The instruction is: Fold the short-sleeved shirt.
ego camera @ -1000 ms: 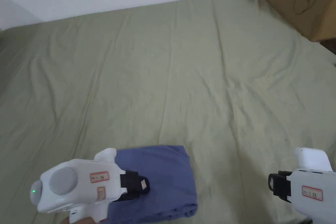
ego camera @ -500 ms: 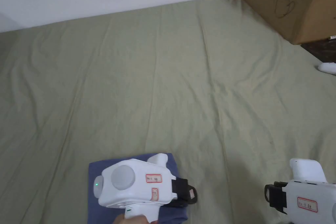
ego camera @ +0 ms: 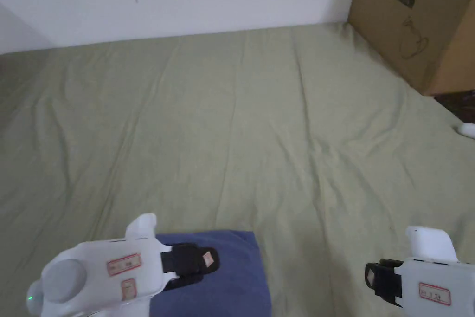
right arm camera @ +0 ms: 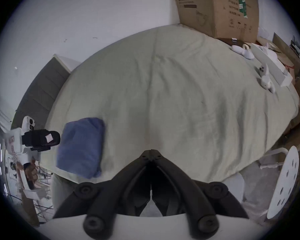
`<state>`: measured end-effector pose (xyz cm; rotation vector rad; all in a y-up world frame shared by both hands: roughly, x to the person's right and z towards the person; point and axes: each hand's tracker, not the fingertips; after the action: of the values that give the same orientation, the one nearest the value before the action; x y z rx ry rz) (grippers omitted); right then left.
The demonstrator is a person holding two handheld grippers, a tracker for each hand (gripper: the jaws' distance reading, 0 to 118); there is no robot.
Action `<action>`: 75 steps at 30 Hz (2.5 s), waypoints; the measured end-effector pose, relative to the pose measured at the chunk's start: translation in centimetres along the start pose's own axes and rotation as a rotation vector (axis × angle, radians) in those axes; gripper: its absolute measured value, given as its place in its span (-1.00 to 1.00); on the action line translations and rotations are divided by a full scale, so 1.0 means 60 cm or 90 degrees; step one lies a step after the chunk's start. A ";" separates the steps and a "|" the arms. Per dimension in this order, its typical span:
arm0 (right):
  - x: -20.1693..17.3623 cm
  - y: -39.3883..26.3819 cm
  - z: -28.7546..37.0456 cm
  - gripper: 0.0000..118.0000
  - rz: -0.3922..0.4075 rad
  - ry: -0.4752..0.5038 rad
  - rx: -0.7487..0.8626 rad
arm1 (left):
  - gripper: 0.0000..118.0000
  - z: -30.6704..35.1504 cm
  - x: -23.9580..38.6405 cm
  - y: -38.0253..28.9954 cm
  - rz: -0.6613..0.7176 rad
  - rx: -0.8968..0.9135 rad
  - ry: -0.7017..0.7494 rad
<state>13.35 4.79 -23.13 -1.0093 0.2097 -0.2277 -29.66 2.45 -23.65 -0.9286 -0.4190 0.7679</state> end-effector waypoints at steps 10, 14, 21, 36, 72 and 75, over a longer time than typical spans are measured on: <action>-0.184 0.060 -0.066 -1.00 0.123 0.136 -0.019 | -1.00 0.154 -0.166 -0.081 0.110 0.073 0.089; -0.248 0.065 -0.098 -1.00 0.159 0.160 -0.042 | -1.00 0.162 -0.186 -0.091 0.080 0.135 0.099; -0.287 0.001 -0.213 -1.00 0.213 0.091 -0.164 | -1.00 0.147 -0.203 -0.099 0.148 0.123 0.066; -0.269 0.002 -0.221 -1.00 0.179 0.116 -0.158 | 0.98 0.110 -0.212 -0.044 0.156 0.098 -0.054; -0.277 0.012 -0.198 -1.00 0.150 0.113 -0.144 | -0.50 0.263 -0.298 0.159 0.033 -0.086 0.296; -0.277 0.008 -0.202 -1.00 0.147 0.106 -0.148 | -0.50 0.310 -0.309 0.191 -0.043 -0.120 0.460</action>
<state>-5.88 -0.06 -28.66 -1.1874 0.5107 -0.0762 -58.32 3.17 -23.13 -1.2870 0.1168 0.2934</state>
